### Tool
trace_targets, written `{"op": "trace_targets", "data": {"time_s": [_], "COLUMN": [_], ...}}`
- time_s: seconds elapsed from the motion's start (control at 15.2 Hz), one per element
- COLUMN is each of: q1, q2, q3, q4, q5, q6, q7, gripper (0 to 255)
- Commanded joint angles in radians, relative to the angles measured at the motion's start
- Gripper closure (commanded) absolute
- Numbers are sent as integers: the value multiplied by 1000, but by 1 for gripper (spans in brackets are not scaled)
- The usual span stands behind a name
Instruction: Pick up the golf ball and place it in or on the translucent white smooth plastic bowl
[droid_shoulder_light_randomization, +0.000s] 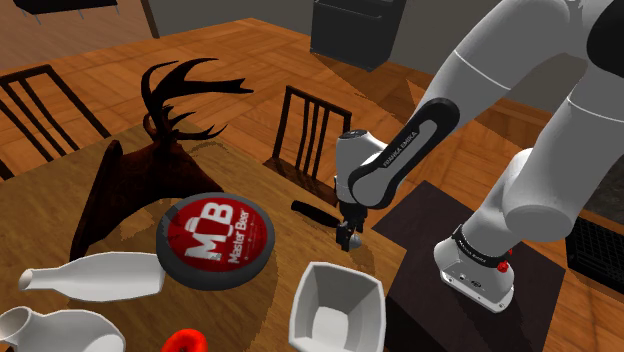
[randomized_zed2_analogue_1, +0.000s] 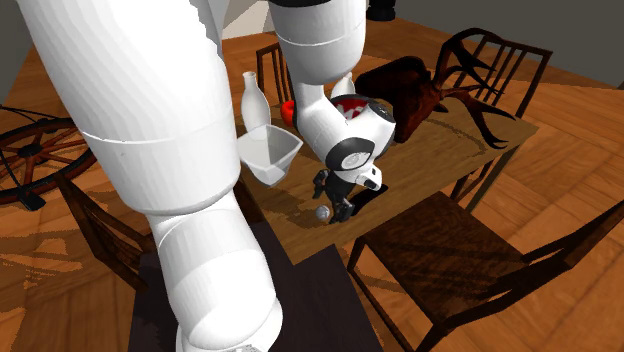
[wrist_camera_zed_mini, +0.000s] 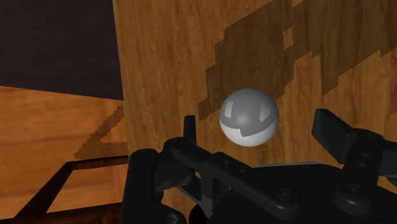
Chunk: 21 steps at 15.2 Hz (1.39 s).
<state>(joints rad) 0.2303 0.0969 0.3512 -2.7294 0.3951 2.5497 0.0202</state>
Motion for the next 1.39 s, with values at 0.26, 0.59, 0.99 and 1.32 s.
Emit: {"op": "trace_targets", "data": {"time_s": [0.26,0.59,0.99,1.32], "q1": [0,0,-2,-3], "q2": [1,1,-56,-148], "q3": [0,0,2,1], "q4": [0,0,-4,-6], "q5": [0,0,4,8], "q6": [1,1,-51,-141], "q7": [0,0,4,13], "gripper": [255,255,255,255]}}
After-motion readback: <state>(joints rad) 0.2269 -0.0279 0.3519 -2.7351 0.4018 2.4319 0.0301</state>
